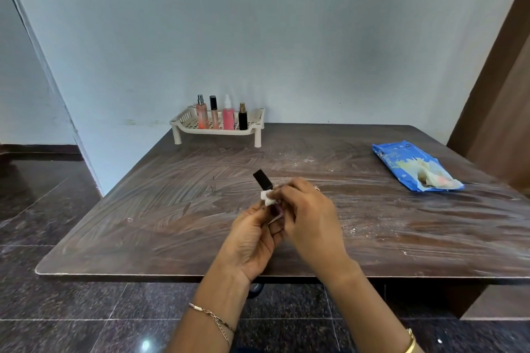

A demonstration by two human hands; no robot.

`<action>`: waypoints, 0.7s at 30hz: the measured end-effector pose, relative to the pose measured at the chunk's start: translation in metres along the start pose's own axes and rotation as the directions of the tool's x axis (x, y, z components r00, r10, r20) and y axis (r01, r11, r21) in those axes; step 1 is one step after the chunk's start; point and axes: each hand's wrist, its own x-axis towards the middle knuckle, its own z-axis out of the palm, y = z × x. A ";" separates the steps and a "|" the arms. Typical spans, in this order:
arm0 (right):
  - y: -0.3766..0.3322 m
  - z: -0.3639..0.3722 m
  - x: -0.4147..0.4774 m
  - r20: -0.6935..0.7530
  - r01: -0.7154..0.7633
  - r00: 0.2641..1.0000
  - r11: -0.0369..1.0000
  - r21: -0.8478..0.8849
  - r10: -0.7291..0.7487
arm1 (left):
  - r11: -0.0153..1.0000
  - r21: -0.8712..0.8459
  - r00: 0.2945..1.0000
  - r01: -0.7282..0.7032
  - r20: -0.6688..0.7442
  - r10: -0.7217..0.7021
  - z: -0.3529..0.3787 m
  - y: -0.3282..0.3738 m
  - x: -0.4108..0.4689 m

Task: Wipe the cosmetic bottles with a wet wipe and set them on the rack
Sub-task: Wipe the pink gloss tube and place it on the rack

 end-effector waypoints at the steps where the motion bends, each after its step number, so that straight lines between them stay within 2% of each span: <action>1: 0.000 0.001 -0.003 0.009 0.006 1.000 1.000 -0.031 -0.005 | 1.000 -0.006 1.000 0.001 -0.006 -0.001 -0.001 -0.001 0.000; 6: -0.001 -0.005 -0.012 0.035 0.019 0.999 0.998 -0.059 -0.017 | 0.998 -0.069 1.000 0.016 -0.022 -0.017 -0.004 0.001 0.002; 12: 0.008 -0.011 -0.010 0.069 -0.019 0.998 0.993 0.118 0.010 | 0.990 -0.142 0.999 0.020 -0.048 -0.027 -0.003 0.008 0.008; 17: 0.005 -0.005 -0.003 -0.118 -0.107 0.983 0.966 0.234 0.138 | 0.963 -0.269 0.997 0.017 -0.071 -0.038 0.004 0.014 0.012; 21: 0.002 0.003 -0.003 -0.261 -0.148 0.945 0.969 0.198 0.198 | 0.948 -0.319 0.995 -0.006 -0.101 -0.028 0.011 0.014 0.014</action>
